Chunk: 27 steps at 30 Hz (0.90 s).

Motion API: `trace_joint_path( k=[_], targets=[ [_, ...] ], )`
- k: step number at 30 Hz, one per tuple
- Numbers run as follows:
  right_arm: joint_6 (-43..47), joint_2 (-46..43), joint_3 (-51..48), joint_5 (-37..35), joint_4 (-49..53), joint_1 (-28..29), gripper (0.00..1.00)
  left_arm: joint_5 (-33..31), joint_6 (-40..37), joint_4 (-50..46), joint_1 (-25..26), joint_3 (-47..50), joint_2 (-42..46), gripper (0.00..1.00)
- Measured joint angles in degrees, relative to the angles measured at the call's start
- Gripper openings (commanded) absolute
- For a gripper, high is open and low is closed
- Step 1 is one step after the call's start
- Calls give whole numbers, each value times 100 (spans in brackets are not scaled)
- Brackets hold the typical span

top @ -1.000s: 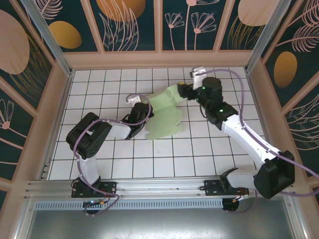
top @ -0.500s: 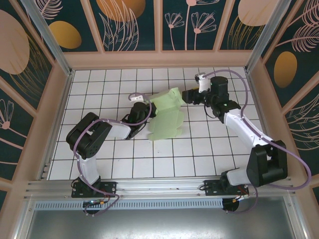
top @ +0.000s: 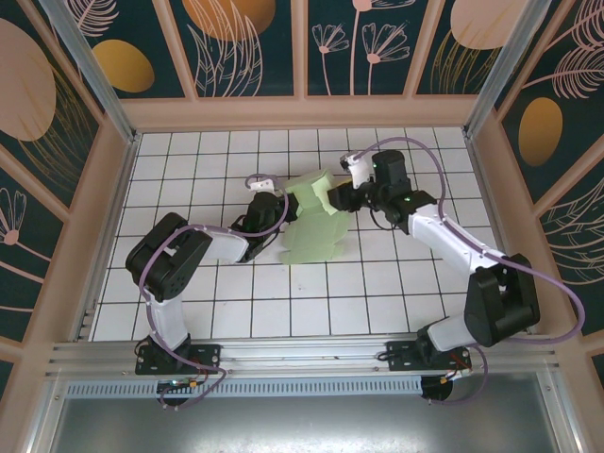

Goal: Fold the paper box

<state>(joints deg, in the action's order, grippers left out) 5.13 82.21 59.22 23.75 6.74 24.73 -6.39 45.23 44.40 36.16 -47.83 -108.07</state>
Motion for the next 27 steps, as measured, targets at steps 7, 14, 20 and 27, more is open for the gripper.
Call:
trace_joint_path(
  k=[7, 14, 20, 27],
  targets=[
    [179, 260, 116, -623, 17, 221, 25, -7, 0, -11, -9, -24, -111, 0],
    [216, 496, 280, -1110, 85, 407, 24, -26, 2, -101, -39, -52, -208, 0],
    [396, 619, 343, -1475, 120, 531, 25, -46, 2, -164, -72, -57, -225, 0],
    [669, 492, 260, -1464, 195, 468, 33, 87, 2, -260, -70, -136, -225, 0]
  ],
)
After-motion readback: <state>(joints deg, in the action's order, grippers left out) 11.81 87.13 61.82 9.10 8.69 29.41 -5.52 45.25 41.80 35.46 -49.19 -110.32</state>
